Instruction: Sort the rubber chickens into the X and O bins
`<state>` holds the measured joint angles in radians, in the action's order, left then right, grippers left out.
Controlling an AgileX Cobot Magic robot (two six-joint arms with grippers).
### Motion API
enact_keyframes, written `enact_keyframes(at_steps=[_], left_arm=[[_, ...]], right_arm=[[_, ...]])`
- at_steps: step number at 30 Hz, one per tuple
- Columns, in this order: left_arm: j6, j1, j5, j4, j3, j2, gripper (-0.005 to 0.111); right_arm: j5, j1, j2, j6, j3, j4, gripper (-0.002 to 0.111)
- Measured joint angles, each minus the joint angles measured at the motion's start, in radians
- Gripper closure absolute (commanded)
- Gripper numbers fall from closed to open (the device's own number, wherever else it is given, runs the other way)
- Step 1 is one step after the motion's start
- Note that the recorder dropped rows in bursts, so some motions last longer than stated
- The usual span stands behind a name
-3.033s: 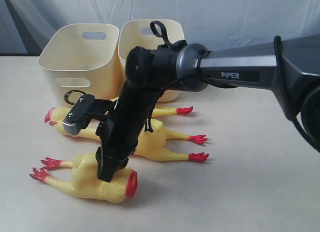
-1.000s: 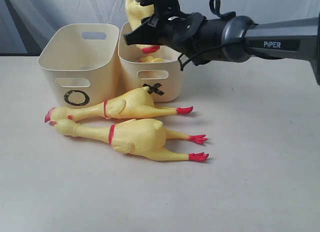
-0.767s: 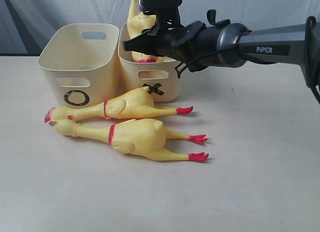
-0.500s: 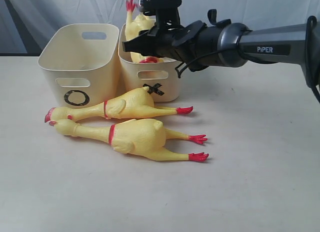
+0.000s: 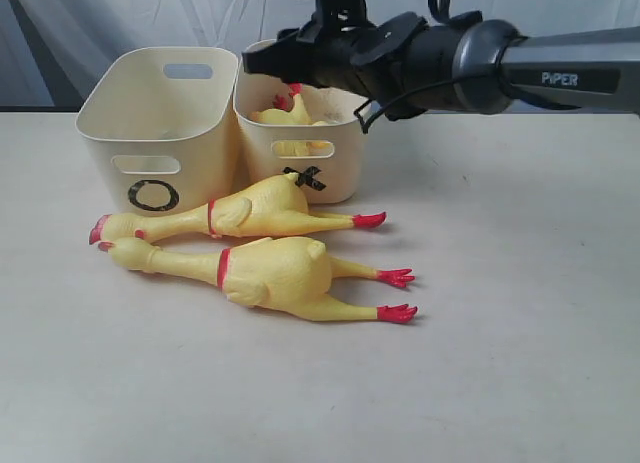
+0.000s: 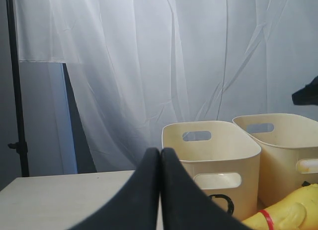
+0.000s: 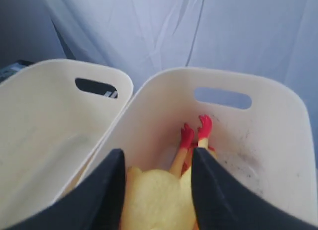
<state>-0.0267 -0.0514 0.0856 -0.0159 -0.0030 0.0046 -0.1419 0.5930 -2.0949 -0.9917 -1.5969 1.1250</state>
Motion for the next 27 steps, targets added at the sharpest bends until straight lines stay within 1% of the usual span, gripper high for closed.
enact_keyframes(at_steps=[2,3,6,10,22,27], left_arm=[[0.000,0.000,0.000,0.000,0.000,0.000,0.107],[0.000,0.000,0.000,0.000,0.000,0.000,0.107],[0.000,0.000,0.000,0.000,0.000,0.000,0.107],[0.000,0.000,0.000,-0.002,0.000,0.000,0.107],[0.000,0.000,0.000,-0.005,0.000,0.000,0.107],[-0.002,0.000,0.026,-0.005,0.000,0.000,0.107]], right_arm=[[0.004,0.000,0.036,-0.015,0.000,0.000,0.110],[0.011,0.000,0.058,-0.042,0.000,0.000,0.108],[0.018,0.000,0.106,-0.098,0.021,0.000,0.108],[0.001,0.000,0.156,-0.125,0.082,0.000,0.108],[-0.059,-0.027,0.371,-0.177,0.388,0.000,0.108],[-0.064,-0.029,0.485,-0.188,0.511,0.000,0.108]])
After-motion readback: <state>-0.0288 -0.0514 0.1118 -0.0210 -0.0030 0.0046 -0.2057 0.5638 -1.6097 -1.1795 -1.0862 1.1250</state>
